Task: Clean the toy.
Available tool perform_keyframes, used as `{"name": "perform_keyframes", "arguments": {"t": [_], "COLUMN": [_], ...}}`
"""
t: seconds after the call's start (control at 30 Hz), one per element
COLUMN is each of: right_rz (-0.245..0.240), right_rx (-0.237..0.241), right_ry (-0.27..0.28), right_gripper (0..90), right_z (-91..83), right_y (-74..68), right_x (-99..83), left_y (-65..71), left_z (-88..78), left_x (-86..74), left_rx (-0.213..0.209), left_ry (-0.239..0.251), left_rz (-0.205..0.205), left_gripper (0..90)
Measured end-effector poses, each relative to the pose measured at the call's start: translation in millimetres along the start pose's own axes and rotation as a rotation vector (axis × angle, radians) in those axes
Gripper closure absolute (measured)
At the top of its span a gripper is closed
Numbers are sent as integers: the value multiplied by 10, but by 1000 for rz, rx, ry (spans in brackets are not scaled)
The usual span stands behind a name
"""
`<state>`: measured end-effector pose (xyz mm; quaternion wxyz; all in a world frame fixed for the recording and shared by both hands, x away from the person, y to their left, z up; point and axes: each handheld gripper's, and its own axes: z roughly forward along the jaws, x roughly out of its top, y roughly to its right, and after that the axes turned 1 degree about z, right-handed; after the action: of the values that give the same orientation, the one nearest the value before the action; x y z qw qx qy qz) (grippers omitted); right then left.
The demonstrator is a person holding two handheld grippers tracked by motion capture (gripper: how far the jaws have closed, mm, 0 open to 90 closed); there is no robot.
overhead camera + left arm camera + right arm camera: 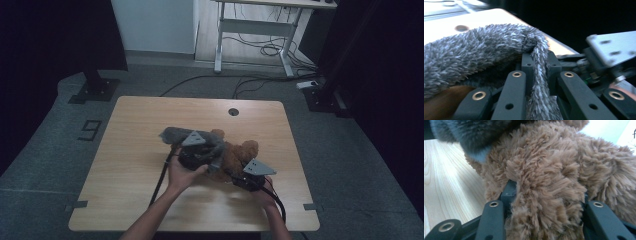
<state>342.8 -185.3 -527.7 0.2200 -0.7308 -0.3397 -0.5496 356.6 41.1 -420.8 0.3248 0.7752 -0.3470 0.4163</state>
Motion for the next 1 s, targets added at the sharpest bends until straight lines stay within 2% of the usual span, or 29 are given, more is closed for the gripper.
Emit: {"name": "perform_keyframes", "arguments": {"t": [0.07, 0.13, 0.17, 0.23, 0.27, 0.3, 0.37, 0.4, 0.47, 0.57, 0.7, 0.9, 1.0], "right_rz": [3, 7, 7, 7, 7, 11, 12, 14, 13, 21, 26, 18, 19], "right_rx": [0, 2, 2, 1, 2, 1, -2, -2, -4, -5, -4, -2, 2], "right_ry": [-1, -1, -2, -2, -3, -2, -1, -1, -9, -9, -7, -5, -3], "right_gripper": [532, 532, 531, 530, 529, 529, 529, 529, 529, 530, 532, 533, 533], "right_z": [-3, -7, -10, -14, -15, -14, -8, -6, -3, -2, -8, -10, -12], "right_y": [3, 8, 10, 14, 15, 15, 17, 17, 18, 35, 37, 34, 35], "right_x": [1, -3, -4, -5, -6, -7, -9, -10, -15, -25, -32, -36, -42], "left_y": [116, 212, 235, 225, 170, 120, -47, -118, -218, -319, -560, -860, -973], "left_z": [107, 170, 188, 208, 226, 239, 271, 264, 207, 60, -212, -576, -676], "left_x": [70, 121, 134, 134, 116, 94, -12, -70, -166, -266, -400, -560, -631], "left_rx": [-39, -53, -55, -29, 8, 27, 87, 88, 88, 145, 206, 244, 252], "left_ry": [-4, -10, -16, -38, -65, -83, -136, -137, -118, -102, -80, -36, -34], "left_rz": [26, 58, 66, 68, 54, 35, 0, -17, -50, -45, -100, -179, -214], "left_gripper": [807, 804, 803, 797, 794, 791, 790, 792, 793, 797, 801, 807, 803]}}
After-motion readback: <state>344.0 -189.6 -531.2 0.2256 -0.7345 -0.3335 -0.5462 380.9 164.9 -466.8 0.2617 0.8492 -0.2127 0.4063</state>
